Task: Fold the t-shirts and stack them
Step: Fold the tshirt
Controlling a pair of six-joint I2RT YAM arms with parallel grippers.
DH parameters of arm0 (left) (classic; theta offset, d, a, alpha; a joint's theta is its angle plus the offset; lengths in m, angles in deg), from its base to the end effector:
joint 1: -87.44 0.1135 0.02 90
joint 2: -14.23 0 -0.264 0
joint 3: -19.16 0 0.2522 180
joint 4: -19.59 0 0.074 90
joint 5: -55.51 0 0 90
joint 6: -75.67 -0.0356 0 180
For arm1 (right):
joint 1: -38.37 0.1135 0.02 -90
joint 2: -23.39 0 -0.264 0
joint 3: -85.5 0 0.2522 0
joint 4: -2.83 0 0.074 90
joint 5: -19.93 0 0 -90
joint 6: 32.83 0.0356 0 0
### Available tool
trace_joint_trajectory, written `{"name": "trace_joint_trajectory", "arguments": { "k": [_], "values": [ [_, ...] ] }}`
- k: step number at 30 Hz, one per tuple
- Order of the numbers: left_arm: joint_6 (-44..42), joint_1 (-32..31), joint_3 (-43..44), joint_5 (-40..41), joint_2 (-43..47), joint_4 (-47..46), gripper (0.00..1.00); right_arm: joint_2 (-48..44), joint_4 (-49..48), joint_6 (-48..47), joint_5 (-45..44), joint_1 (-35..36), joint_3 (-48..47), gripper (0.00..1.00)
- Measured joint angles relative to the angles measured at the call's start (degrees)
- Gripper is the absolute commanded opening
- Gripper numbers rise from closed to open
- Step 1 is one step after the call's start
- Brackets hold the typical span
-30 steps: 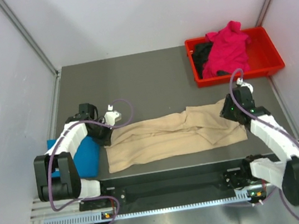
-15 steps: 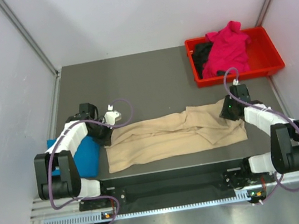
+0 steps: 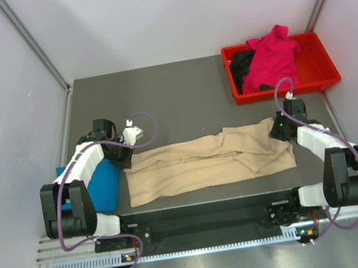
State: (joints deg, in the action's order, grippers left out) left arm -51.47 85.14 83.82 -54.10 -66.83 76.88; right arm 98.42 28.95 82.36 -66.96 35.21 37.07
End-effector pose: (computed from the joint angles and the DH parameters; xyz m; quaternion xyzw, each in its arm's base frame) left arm 0.2504 -0.0220 0.1999 0.3519 0.9101 -0.1190 0.1838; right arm 0.2434 -0.0115 0.1684 0.2235 0.9205 0.0863 0.3087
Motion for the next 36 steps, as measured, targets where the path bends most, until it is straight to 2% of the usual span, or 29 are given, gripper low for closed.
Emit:
{"name": "trace_joint_trajectory", "arguments": {
  "k": [4, 11, 15, 20, 28, 31, 32, 33, 36],
  "values": [
    [0.48, 0.0, 0.04, 0.0, -0.07, -0.02, 0.0, 2.45, -0.61, -1.18, 1.2, -0.87, -1.14, 0.22],
    [1.01, 0.0, 0.13, 0.2, -0.09, -0.04, 0.0, 5.53, -3.52, -1.16, 6.29, -1.25, -1.46, 0.22],
    [1.03, 0.0, 0.28, 0.22, -0.09, -0.02, 0.0, 5.51, -4.11, -1.57, 6.84, -1.07, -1.46, 0.27],
    [1.25, 0.0, 0.9, 0.2, -0.09, -0.09, 0.0, 5.51, -4.24, -2.75, 7.39, -0.31, -1.46, 0.27],
    [1.46, 0.0, 1.44, 0.66, -0.09, -0.07, 0.0, 5.44, -4.13, -2.6, 10.1, -0.26, -1.46, 0.21],
    [1.49, 0.0, 1.44, 1.01, -0.09, -0.09, 0.0, 5.27, -3.72, -2.47, 10.45, -0.26, -1.46, 0.13],
    [1.49, 0.0, 1.44, 1.05, -0.09, -0.11, 0.0, 5.27, -3.52, -2.47, 10.54, -0.26, -1.46, 0.03],
    [1.53, 0.0, 1.44, 1.05, -0.09, -0.2, 0.0, 5.27, -3.26, -2.38, 10.6, -0.26, -1.46, 0.0],
    [1.75, 0.0, 1.44, 1.18, -0.09, -0.33, 0.0, 5.29, -2.93, -1.6, 11.17, -0.61, -1.44, 0.0]
  ]
}}
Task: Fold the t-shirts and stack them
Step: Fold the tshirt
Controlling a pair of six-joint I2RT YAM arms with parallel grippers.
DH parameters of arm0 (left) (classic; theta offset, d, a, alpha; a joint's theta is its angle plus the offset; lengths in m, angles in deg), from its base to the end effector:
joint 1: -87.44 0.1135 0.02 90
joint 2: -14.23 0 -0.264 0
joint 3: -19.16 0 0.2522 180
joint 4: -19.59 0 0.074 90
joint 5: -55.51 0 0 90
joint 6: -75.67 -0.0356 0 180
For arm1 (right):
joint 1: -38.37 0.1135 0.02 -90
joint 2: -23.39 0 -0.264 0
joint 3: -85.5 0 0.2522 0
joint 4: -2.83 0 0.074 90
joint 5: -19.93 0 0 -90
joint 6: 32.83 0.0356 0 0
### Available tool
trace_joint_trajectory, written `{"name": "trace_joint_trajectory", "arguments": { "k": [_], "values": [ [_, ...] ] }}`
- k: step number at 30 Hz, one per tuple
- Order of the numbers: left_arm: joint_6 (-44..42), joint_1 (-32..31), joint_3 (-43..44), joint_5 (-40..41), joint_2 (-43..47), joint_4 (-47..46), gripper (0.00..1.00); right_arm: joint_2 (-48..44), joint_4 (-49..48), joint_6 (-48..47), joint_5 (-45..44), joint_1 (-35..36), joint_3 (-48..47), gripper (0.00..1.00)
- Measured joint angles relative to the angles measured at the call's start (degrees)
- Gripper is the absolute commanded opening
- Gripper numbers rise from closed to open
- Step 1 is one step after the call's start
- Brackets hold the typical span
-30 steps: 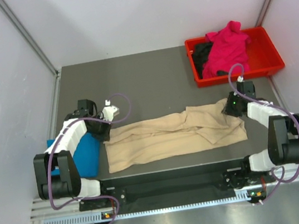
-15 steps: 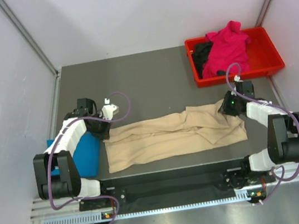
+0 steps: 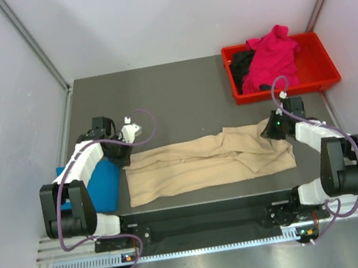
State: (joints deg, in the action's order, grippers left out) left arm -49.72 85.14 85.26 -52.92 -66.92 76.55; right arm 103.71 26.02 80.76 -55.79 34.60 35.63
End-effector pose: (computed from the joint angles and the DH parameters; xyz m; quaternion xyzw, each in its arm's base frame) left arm 0.2556 -0.0215 0.2064 0.3386 0.9146 -0.1077 0.1930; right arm 0.2574 -0.0082 0.1586 0.1853 0.9251 0.1696 0.2846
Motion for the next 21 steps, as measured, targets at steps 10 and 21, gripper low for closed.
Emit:
{"name": "trace_joint_trajectory", "arguments": {
  "k": [10, 21],
  "values": [
    [2.97, 0.0, 4.39, 3.06, -1.95, -4.96, 0.0, -0.13, -0.02, 1.14, 2.05, -1.68, -7.3, 0.0],
    [4.76, -0.02, 18.71, 7.61, -7.54, -11.74, 0.0, 1.62, 0.76, -0.33, 2.99, -2.1, -24.35, 0.0]
  ]
}}
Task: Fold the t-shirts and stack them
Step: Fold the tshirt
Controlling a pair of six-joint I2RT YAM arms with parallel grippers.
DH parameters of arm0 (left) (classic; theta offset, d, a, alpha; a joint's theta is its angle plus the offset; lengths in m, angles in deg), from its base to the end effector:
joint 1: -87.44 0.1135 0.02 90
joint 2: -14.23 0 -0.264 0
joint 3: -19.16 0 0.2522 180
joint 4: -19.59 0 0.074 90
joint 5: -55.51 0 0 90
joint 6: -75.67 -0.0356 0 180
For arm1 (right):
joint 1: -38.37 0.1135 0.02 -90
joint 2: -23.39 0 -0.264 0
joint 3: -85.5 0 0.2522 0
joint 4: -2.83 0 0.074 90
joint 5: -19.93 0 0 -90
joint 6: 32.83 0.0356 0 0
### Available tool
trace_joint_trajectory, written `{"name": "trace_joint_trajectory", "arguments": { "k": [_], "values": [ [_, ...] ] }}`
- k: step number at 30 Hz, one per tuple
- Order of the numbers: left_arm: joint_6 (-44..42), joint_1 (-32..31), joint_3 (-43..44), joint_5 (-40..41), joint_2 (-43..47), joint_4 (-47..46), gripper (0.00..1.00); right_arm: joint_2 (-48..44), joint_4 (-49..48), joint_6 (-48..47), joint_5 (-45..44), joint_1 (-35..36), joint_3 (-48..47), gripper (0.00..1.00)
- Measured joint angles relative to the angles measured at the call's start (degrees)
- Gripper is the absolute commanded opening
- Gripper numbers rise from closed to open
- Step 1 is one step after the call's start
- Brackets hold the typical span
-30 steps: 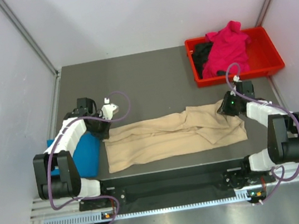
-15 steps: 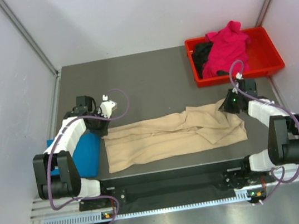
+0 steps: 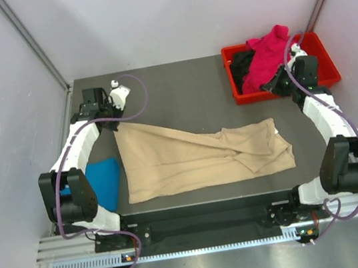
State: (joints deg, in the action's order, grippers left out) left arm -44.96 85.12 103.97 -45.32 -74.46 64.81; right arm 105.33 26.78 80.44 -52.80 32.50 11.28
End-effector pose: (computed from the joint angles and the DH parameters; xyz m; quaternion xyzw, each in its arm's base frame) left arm 0.3364 -0.0203 0.2780 0.2962 0.8851 -0.0007 0.3589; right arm 0.3242 -0.0227 0.2843 0.1464 0.8540 0.2025 0.4564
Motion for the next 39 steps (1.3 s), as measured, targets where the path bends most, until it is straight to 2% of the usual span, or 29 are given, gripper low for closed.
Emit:
{"name": "trace_joint_trajectory", "arguments": {
  "k": [3, 4, 5, 7, 10, 11, 14, 23, 25, 27, 28, 30, 35, 39],
  "values": [
    [-0.59, 0.0, -0.9, 1.03, 0.57, -0.72, 0.0, -0.83, 1.79, -0.79, 0.0, -1.25, -0.07, 0.02],
    [-0.9, 0.0, -1.53, 0.87, 0.9, -0.79, 0.0, -0.98, 2.86, -1.05, -0.02, -1.7, -0.07, 0.07],
    [-1.16, 0.0, -2.47, 0.55, 1.42, -1.01, 0.0, -0.98, 3.85, -1.14, -0.02, -1.97, 0.02, 0.17],
    [-1.49, 0.0, -4.74, -0.22, 2.51, -1.07, 0.0, -1.16, 4.28, -1.16, 0.0, -2.16, 1.7, 0.21],
    [-1.86, 0.0, -8.0, -1.29, 3.32, -0.98, 0.0, -1.6, 4.02, -0.85, 0.52, -1.64, 7.96, 0.34],
    [-1.9, 0.0, -8.66, -1.51, 3.32, -0.98, 0.0, -1.49, 4.09, -0.57, 0.87, -1.29, 10.47, 0.42],
    [-1.92, -0.02, -9.51, -1.9, 3.32, -0.33, 0.0, -0.48, 4.33, 0.13, 1.4, -0.83, 15.43, 0.48],
    [-1.88, -0.11, -9.51, -3.06, 3.32, -0.37, 0.0, 2.86, 2.14, 0.87, 2.23, -0.22, 17.81, 0.49],
    [-1.88, -0.15, -9.51, -3.19, 3.32, -0.37, 0.0, 3.41, 1.95, 0.87, 2.27, -0.15, 17.81, 0.48],
    [-1.88, -0.24, -9.51, -3.28, 3.32, -0.37, 0.0, 3.43, 1.84, 0.7, 2.29, -0.15, 17.81, 0.26],
    [-1.88, -0.31, -9.51, -3.28, 3.32, -0.37, 0.0, 3.43, 1.62, 0.68, 2.34, -0.15, 17.81, 0.11],
    [-1.88, -0.42, -9.51, -3.3, 3.32, -0.35, 0.0, 3.43, 1.51, 0.87, 2.47, -0.13, 17.81, 0.02],
    [-1.9, -0.57, -9.51, -3.3, 3.32, -0.35, 0.0, 2.56, 2.73, 0.11, 2.4, -0.13, 16.48, 0.0],
    [-1.9, -0.59, -9.42, -3.28, 3.32, -0.31, 0.0, 2.34, 5.35, -2.29, 2.34, -0.13, 8.76, 0.0]
  ]
}}
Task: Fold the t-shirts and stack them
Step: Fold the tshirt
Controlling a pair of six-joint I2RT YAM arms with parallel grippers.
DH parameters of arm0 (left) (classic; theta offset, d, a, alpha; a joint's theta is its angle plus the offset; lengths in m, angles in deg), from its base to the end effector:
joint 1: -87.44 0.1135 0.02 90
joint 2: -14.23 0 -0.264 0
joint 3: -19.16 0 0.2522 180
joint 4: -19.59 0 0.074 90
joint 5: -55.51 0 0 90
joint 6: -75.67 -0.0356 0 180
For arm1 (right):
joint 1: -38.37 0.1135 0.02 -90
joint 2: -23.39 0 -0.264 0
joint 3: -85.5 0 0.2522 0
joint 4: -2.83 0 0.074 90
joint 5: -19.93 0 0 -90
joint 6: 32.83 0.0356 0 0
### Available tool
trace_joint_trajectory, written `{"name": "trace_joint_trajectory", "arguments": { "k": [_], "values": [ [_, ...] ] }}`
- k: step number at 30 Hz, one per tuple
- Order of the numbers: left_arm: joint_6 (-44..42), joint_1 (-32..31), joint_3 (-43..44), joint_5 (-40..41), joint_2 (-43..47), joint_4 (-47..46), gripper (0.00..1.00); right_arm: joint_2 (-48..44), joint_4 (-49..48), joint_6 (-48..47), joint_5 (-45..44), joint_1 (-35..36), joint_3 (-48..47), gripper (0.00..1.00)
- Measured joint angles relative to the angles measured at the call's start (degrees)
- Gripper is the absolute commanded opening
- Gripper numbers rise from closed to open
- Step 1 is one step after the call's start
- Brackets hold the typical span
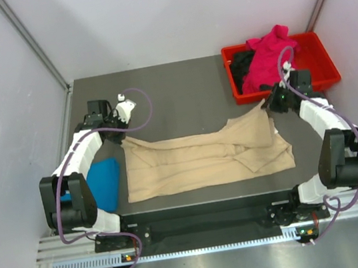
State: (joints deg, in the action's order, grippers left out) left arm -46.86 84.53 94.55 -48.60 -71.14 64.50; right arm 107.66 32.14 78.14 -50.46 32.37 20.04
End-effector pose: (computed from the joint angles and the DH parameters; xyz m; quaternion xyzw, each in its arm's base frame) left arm 0.3087 -0.0244 0.2442 0.3233 0.8900 -0.0367 0.3193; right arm 0.3037 -0.0199 0.2148 0.1554 0.9091 0.2036 0.3285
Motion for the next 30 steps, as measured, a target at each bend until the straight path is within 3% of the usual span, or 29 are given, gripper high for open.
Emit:
{"name": "trace_joint_trajectory", "arguments": {
  "k": [6, 16, 30],
  "values": [
    [-0.15, -0.04, 0.13, 0.15, 0.57, 0.2, 0.0, -0.92, 0.33, -3.3, 0.31, 0.0, -11.28, 0.0],
    [-3.78, -0.09, -5.92, -1.22, 6.91, 2.64, 0.0, -2.27, 6.14, -6.45, -0.13, -1.44, -12.87, 0.0],
    [-10.27, -1.42, -14.58, -3.19, 7.23, 10.14, 0.0, -10.4, 10.8, -6.21, 0.02, -8.09, 1.18, 0.0]
  ]
}}
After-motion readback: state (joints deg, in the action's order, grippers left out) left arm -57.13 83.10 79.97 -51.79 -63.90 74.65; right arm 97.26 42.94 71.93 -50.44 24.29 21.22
